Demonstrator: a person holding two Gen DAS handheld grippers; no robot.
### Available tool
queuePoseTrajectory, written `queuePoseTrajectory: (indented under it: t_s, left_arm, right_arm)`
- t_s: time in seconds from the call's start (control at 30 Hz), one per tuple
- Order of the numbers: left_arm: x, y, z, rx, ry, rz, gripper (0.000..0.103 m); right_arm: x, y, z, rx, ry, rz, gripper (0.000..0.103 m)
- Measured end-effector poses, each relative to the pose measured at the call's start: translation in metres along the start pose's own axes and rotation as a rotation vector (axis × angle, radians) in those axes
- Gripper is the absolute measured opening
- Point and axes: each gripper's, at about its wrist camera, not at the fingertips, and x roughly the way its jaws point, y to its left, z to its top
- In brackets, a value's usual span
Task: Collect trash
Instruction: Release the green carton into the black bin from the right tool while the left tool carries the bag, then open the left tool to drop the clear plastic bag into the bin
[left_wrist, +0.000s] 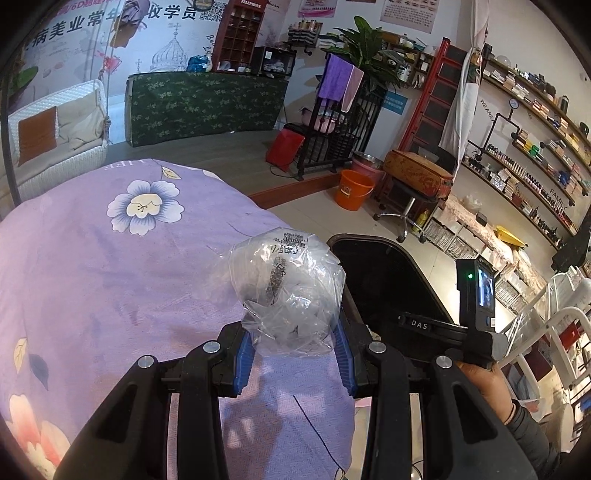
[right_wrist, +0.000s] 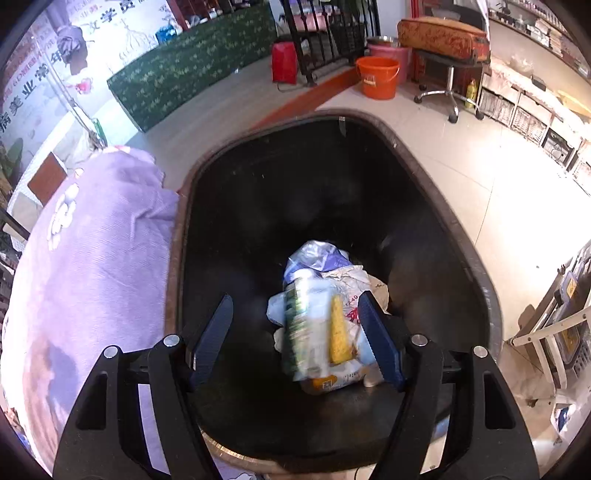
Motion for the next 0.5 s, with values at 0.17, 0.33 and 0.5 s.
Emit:
queuePoseTrajectory:
  t_s: [0.17, 0.33, 0.5]
  left_arm:
    - [0.007, -0.011, 0.001, 0.022, 0.018, -0.029, 0.036]
    - [0.019, -0.025, 0.002, 0.047, 0.043, -0.066, 0.036]
    - [0.035, -0.044, 0.005, 0.075, 0.080, -0.123, 0.036]
  right_arm:
    - [-0.026, 0.002, -0.001, -0.005, -0.068, -0.015, 0.076]
    - [-0.052, 0.004, -0.003, -0.007, -0.132, -0.016, 0.079]
    - [-0.074, -0.003, -0.002, 0.005, -0.190, -0.003, 0.083]
